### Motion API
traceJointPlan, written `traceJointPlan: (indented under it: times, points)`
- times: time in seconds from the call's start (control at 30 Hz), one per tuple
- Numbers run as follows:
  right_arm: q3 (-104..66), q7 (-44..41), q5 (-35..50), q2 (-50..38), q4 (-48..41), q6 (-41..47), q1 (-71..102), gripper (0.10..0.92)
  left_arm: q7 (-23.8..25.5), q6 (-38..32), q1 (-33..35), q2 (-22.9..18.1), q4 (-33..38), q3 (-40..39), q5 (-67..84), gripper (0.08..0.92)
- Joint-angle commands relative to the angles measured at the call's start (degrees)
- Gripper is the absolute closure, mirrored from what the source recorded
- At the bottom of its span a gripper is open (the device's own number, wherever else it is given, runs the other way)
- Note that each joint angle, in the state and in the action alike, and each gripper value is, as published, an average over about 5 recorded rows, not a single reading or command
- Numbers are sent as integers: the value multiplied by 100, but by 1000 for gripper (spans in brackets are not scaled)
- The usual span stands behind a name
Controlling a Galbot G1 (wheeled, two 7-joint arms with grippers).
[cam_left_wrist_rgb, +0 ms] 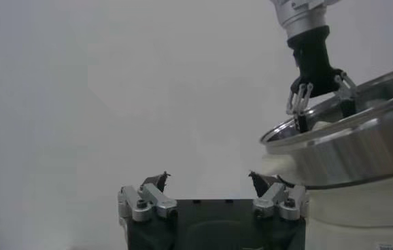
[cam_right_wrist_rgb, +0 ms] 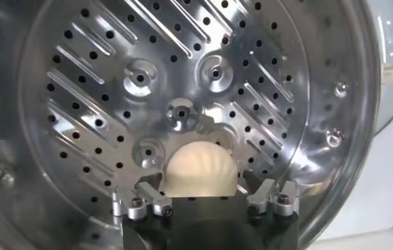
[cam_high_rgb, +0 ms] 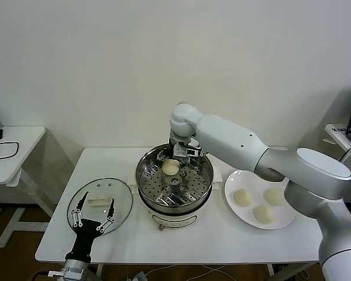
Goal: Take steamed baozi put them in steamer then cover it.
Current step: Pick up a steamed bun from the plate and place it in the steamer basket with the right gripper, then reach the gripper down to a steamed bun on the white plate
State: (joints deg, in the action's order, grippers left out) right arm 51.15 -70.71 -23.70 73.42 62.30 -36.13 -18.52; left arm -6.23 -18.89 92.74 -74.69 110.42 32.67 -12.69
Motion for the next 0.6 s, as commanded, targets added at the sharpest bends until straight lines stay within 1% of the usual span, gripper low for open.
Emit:
traceJointPlan:
  times: [0.03,0.13,0.2,0.27,0.43,0.6]
  points:
    - [150,-863,1873,-1439,1019,1328,-818,203,-1,13,2,-1,15,-6,-2,177]
    - [521,-827,2876,-2105,1073,2270,-1227,203,1,33,5,-4,49,-20,-12,177]
    - [759,-743,3472,-2501,960,2950,-1376,203,3,48,2,-7,68,-35,-23,177]
    - [954,-650,3775,-2839,830,3415,-1387,203,7,62,-1,-11,88,-56,-32,177]
    - [1555,-312,4315,-3542,740,4112,-1088,203,11,72,-12,-17,103,-123,-50,177]
    - [1780,35,4212,-3811,676,4258,-439,203,11,77,-62,-12,73,-189,-68,177]
